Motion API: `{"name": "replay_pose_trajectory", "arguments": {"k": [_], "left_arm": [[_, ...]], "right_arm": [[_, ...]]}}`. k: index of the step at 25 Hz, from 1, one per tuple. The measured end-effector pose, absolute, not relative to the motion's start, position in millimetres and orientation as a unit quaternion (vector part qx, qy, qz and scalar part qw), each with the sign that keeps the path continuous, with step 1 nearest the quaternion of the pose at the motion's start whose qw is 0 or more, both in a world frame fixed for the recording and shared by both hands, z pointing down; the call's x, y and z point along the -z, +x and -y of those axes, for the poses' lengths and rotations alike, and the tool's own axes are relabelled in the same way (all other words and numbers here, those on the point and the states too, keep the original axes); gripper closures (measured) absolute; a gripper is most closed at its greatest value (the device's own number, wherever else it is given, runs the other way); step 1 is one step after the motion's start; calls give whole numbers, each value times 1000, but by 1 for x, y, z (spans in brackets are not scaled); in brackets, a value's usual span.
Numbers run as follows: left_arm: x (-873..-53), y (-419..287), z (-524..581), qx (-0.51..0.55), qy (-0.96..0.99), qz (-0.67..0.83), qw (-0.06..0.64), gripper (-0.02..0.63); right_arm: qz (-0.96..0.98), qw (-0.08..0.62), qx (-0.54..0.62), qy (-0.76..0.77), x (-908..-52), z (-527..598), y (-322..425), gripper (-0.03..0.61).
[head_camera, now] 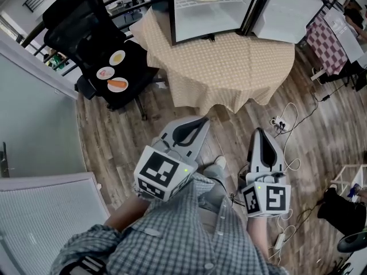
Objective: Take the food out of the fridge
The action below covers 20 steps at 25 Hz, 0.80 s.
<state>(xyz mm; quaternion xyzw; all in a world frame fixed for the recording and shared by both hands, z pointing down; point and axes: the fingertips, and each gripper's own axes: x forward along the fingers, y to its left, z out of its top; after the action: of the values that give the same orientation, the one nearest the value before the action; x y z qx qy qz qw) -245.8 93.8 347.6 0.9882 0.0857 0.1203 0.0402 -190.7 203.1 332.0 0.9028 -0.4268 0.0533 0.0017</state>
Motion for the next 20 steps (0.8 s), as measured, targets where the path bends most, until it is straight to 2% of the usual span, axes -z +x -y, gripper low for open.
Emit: {"name": "replay_pose_trajectory", "arguments": {"k": [13, 20], "left_arm": [[-329, -124, -128, -98, 994, -29, 48, 607], [-322, -80, -143, -86, 995, 18, 45, 607]], "right_arm": [[476, 12, -45, 878, -318, -233, -56, 569], [517, 11, -36, 855, -317, -241, -3, 568]]}}
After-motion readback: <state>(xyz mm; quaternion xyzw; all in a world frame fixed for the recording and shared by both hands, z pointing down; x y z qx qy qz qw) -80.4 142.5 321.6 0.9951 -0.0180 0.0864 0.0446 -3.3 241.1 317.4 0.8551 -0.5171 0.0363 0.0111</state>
